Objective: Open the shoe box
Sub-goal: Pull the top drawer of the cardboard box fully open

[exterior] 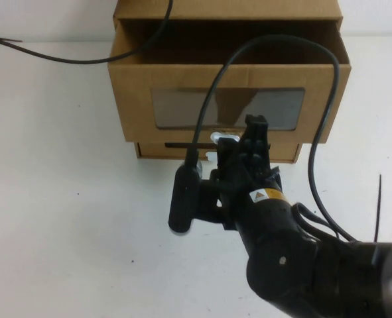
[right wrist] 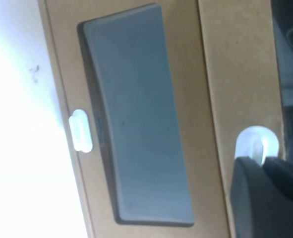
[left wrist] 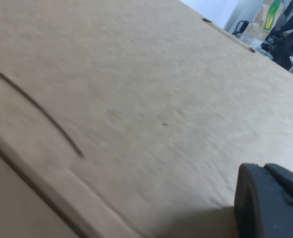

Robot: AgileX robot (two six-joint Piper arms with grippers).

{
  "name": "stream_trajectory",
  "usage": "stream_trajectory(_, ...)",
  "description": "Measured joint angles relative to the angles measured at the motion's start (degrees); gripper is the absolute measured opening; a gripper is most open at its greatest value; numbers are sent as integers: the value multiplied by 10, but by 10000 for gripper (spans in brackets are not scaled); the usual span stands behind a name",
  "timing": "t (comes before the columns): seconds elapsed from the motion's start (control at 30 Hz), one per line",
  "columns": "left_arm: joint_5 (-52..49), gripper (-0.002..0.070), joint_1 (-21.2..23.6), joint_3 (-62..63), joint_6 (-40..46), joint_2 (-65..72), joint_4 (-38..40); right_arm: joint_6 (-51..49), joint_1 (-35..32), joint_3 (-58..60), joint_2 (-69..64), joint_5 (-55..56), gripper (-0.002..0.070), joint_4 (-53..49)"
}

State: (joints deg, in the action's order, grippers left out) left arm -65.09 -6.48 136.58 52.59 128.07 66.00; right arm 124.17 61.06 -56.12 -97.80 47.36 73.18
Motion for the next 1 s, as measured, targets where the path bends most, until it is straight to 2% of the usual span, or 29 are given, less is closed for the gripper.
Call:
stream_trajectory(0.63, -1, -5, -4, 2, -21, 0, -17, 2, 92, 36, 49, 64, -4, 128)
stream_trajectory(1.0, 2, -6, -7, 3, -70, -3, -50, 2, 134, 40, 49, 92, -18, 164)
